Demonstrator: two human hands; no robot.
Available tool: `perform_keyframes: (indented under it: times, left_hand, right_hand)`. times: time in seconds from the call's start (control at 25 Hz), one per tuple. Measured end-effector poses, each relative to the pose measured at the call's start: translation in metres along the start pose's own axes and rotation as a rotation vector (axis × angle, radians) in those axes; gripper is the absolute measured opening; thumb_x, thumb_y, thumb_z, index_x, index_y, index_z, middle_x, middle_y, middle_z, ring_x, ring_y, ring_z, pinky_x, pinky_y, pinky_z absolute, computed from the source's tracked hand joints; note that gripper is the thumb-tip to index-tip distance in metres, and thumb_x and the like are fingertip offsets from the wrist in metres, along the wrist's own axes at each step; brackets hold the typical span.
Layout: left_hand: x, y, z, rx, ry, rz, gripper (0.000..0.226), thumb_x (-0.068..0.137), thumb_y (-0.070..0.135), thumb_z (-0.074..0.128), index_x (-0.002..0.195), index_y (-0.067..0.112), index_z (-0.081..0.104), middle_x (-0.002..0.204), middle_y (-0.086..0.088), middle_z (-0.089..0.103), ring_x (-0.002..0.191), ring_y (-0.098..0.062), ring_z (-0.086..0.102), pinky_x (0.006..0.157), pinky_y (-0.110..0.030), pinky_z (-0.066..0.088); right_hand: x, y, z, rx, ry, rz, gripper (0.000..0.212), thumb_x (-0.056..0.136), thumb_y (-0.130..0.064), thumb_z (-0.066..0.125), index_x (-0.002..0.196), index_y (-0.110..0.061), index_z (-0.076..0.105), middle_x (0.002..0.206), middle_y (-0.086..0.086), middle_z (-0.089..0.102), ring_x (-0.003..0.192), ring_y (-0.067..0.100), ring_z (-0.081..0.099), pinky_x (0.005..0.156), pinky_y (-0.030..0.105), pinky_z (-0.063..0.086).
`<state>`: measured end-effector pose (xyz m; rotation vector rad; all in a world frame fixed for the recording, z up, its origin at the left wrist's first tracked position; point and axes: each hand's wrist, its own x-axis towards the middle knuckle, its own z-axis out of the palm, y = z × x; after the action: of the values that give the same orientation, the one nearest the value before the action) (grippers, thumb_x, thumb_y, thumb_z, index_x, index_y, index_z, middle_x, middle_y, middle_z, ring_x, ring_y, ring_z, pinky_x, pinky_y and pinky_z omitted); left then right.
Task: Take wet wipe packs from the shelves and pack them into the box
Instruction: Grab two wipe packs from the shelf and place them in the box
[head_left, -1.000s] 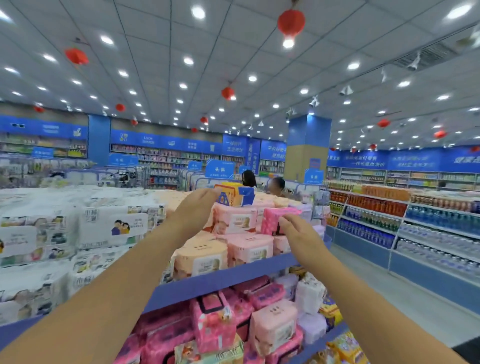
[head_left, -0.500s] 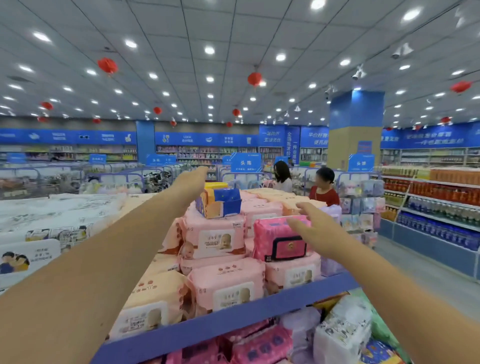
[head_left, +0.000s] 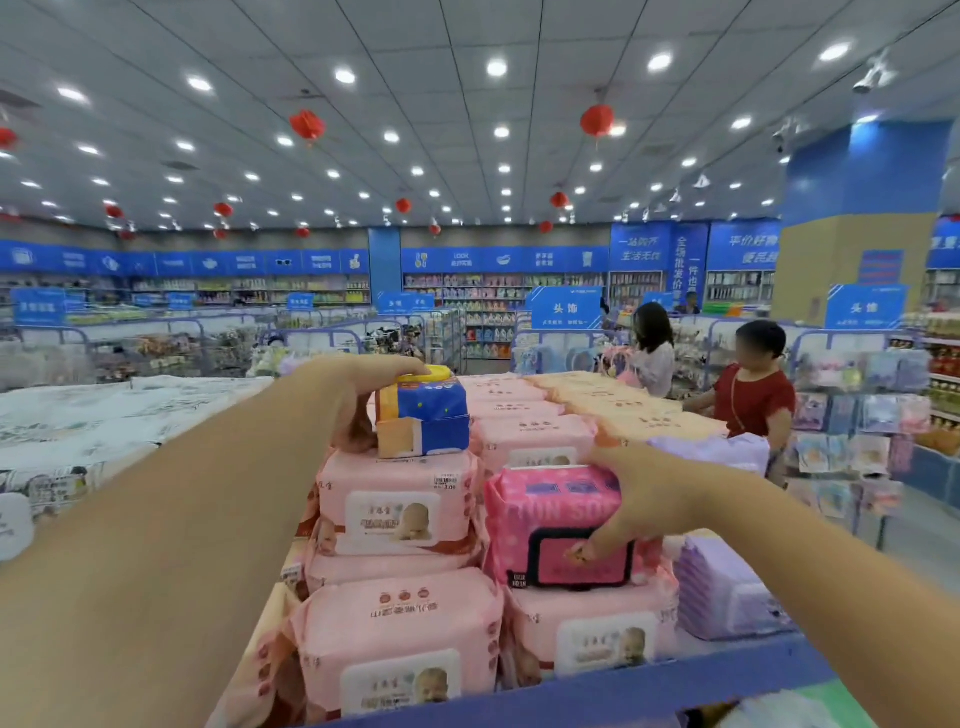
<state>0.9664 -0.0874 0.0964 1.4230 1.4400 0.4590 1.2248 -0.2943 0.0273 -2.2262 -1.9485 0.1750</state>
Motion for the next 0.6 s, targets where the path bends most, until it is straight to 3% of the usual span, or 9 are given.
perform_keyframes:
  times: [0.12,0.24,0.36,0.48,0.6]
  left_hand:
    - [-0.006,0.003,0.003,0.017,-0.029,-0.03,0.061,0.061,0.063,0.081,0.098,0.018,0.062,0.099,-0.004,0.068,0.075,-0.026,0.066,0.056,-0.029,0.052]
    - [-0.008,0.004,0.016,-0.039,-0.031,0.071,0.051,0.065,0.053,0.082,0.1,0.02,0.065,0.096,-0.002,0.072,0.082,-0.028,0.07,0.072,-0.036,0.055]
    - [-0.01,0.003,0.033,-0.093,-0.063,0.227,0.032,0.081,0.041,0.075,0.104,0.019,0.068,0.085,-0.004,0.079,0.066,-0.022,0.073,0.073,-0.036,0.054]
    - [-0.015,-0.006,0.036,-0.237,-0.091,0.295,0.028,0.084,0.034,0.076,0.103,0.015,0.069,0.086,-0.008,0.079,0.066,-0.022,0.074,0.076,-0.036,0.058]
    - [-0.032,-0.023,0.024,-0.406,-0.092,0.327,0.021,0.087,0.029,0.074,0.099,0.012,0.069,0.081,-0.01,0.079,0.06,-0.022,0.074,0.063,-0.039,0.062]
  right_hand:
    - [-0.003,-0.001,-0.003,0.077,0.006,-0.02,0.09,0.04,-0.076,0.086,0.114,-0.038,0.053,0.106,-0.014,0.064,0.094,0.011,0.065,0.084,0.034,0.058]
    - [-0.006,-0.003,0.002,0.076,0.073,-0.034,0.079,0.043,-0.074,0.086,0.104,-0.036,0.054,0.096,-0.015,0.063,0.084,0.005,0.061,0.074,0.029,0.055]
    - [-0.001,-0.003,0.011,0.028,0.185,-0.066,0.072,0.046,-0.075,0.085,0.095,-0.03,0.055,0.089,-0.013,0.06,0.078,0.005,0.057,0.07,0.029,0.049]
    - [-0.002,0.003,0.013,0.178,0.251,-0.058,0.069,0.048,-0.066,0.09,0.096,-0.027,0.061,0.091,-0.011,0.064,0.079,0.008,0.061,0.071,0.032,0.053]
    - [-0.01,0.006,0.011,0.395,0.342,-0.013,0.058,0.05,-0.056,0.094,0.089,-0.026,0.062,0.08,-0.009,0.066,0.068,0.007,0.063,0.057,0.024,0.045]
